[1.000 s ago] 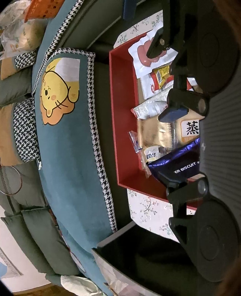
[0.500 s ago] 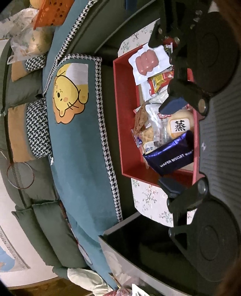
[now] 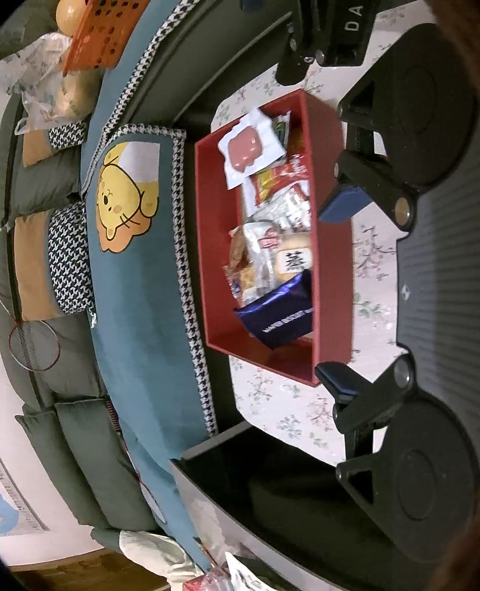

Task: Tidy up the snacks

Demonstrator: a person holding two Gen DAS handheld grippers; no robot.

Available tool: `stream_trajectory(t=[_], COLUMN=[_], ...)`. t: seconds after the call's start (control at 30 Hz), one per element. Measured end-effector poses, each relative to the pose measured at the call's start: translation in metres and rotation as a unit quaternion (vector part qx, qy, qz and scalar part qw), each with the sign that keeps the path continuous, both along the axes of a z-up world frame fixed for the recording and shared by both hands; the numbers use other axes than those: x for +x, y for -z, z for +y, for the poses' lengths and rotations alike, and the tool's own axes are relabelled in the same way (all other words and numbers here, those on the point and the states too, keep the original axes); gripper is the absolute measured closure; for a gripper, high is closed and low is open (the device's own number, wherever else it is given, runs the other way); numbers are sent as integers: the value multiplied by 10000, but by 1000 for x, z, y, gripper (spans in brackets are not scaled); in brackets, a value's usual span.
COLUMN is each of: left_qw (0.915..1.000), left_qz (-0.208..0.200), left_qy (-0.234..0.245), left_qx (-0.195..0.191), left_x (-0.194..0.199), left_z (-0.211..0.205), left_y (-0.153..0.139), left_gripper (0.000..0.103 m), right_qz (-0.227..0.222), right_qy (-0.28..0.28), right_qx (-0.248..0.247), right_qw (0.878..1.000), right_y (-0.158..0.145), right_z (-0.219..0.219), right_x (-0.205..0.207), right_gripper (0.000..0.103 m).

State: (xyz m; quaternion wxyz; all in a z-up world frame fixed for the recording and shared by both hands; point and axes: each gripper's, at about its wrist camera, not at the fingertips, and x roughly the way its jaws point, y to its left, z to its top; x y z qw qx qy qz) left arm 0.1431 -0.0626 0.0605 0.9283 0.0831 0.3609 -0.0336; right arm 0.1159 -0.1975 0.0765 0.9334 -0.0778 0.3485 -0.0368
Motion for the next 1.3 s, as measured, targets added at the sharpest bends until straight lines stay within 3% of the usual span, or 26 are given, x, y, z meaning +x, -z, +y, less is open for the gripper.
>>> stream_trajectory(t=[1.3], left_qw=[9984], left_qz=[185], left_qy=[253], left_qx=[-471], left_x=[-93], left_z=[22], left_y=[4], left_gripper=[0], right_qz=[-58], right_qy=[-151], right_qx=[135], right_qw=[9998], right_y=[-1], right_z=[20], right_x=[-100], right_gripper=[17])
